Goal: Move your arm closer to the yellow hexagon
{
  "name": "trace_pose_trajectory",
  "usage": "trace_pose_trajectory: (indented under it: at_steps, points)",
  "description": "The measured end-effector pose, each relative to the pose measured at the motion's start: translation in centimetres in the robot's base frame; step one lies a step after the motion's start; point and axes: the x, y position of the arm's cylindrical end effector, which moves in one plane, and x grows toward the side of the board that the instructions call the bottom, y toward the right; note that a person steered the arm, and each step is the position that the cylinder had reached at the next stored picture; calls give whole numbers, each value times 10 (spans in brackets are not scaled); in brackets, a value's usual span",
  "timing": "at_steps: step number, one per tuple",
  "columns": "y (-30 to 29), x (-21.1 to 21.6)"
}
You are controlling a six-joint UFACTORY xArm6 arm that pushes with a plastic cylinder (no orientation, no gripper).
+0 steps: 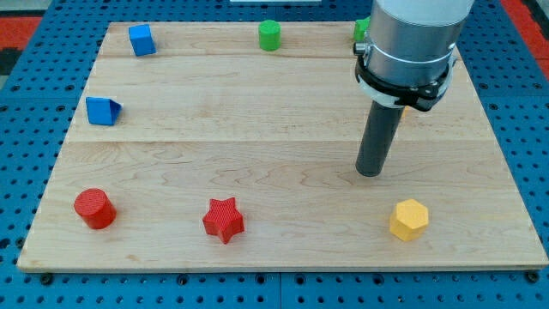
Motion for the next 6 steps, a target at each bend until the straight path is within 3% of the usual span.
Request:
trace_pose_trajectory:
  at_steps: [2,3,4,5,6]
  points:
    - [43,1]
    - [134,6]
    - [192,53]
    - [153,90]
    - [93,69]
